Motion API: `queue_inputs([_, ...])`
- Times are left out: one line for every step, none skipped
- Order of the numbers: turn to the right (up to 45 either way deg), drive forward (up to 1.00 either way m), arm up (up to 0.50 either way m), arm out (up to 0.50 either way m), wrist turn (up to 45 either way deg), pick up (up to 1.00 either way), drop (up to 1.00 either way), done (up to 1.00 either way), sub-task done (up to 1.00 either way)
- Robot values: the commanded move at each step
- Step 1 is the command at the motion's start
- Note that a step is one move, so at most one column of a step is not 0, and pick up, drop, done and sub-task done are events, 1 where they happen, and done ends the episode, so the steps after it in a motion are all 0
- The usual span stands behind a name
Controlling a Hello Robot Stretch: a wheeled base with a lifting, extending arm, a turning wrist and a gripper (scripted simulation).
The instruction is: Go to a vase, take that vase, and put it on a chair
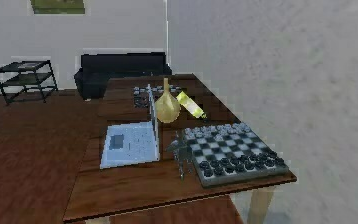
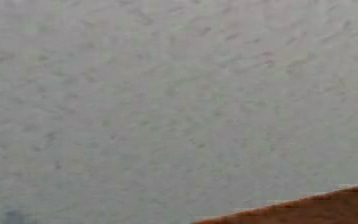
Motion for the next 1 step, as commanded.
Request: queue_inputs([27.0, 0.0, 0.0, 0.0, 0.0, 0.0, 0.0, 0.0, 0.0])
